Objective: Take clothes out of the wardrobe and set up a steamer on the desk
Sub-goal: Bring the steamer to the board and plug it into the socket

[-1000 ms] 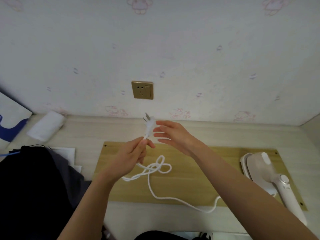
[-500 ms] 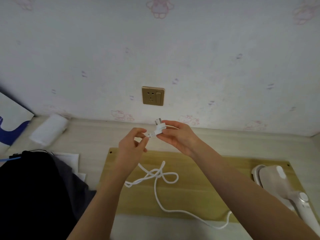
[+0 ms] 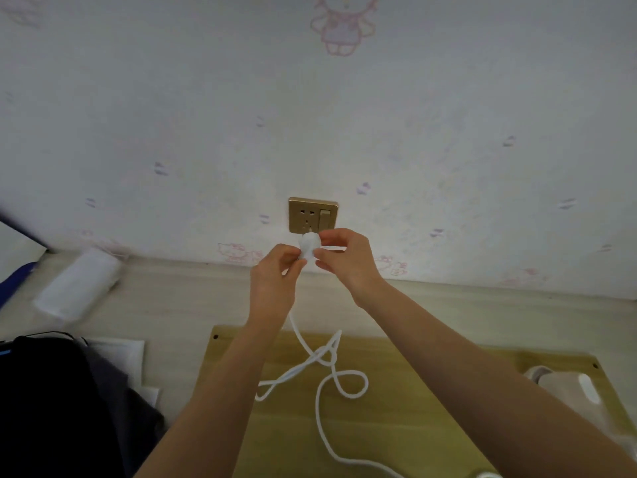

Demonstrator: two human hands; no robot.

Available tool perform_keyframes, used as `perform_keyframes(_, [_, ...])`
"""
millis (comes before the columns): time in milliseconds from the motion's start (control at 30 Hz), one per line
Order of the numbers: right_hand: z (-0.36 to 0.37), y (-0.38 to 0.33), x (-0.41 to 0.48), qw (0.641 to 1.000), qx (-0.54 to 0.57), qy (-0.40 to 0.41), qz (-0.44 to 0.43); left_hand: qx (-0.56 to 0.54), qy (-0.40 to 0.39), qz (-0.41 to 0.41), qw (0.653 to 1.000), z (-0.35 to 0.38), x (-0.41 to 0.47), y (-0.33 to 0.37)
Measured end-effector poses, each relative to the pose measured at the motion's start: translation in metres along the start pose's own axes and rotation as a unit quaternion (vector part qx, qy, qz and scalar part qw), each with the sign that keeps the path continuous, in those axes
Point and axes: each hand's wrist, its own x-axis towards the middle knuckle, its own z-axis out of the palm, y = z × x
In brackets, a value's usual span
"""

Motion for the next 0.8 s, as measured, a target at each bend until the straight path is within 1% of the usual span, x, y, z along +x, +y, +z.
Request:
perform_keyframes(67, [0.01,0.002,0.007,0.997,-0.057,0.015,-0.042,-0.039,0.007,-0.016,0.999,0.005,0.008,-0.008])
perform_keyframes(133, [0.017,0.004,0.013,0.993,-0.086,0.028,-0.071,-0.063,0.013,-0.029,0.997,0.01,0.015,-0.015])
perform_keyframes(233, [0.024,0.009,0.016,0.99,-0.096,0.052,-0.092,-0.118,0.011,-0.046,0.992,0.019,0.023,-0.026])
perform_keyframes(333, [0.028,0.017,0.018,0.988,-0.096,0.071,-0.097,-0.15,0.001,-0.05,0.987,0.025,0.028,-0.032])
perform_keyframes(567, [0.031,0.028,0.023,0.98,-0.132,0.083,-0.127,-0.199,-0.002,-0.065,0.978,0.035,0.032,-0.038])
perform_keyframes(700, [0.031,0.026,0.026,0.974,-0.134,0.11,-0.146,-0.226,-0.012,-0.054,0.973,0.036,0.034,-0.034])
perform_keyframes(800, [0.031,0.025,0.028,0.966,-0.147,0.129,-0.166,-0.257,-0.024,-0.075,0.963,0.037,0.035,-0.033])
